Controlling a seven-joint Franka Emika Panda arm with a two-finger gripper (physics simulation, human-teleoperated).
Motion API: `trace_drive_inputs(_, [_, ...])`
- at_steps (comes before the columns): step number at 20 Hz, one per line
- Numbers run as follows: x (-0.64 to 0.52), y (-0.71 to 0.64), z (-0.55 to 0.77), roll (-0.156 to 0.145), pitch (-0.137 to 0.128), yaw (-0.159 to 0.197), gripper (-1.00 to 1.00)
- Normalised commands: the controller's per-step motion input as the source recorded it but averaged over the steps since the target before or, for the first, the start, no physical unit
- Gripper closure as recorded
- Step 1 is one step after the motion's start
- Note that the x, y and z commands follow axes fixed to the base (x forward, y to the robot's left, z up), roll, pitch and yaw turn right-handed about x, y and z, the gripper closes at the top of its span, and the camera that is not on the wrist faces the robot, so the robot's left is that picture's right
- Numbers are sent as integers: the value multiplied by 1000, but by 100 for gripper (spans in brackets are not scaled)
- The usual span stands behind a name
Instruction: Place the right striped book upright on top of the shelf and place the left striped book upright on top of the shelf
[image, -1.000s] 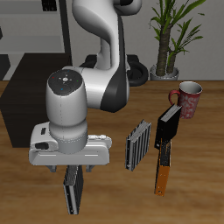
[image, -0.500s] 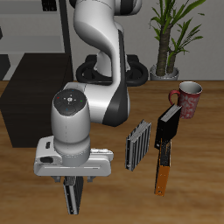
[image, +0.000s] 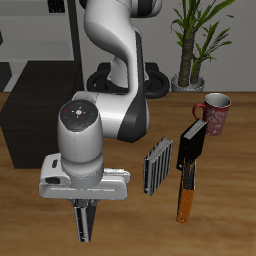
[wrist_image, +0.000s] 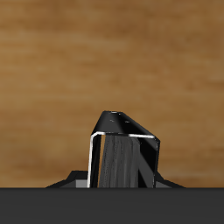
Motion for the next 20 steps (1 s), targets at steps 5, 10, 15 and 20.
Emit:
trace_drive_inputs(5, [-304,97,722,-15,-65,-40,100])
trace_drive_inputs(10, [-523,141,837,-33,-67,-69,100])
trace_drive_inputs(15, [-429,160,592,13,-46,-20,100])
trace_drive_inputs(20, [-576,233,588,-2,-25,-18,100])
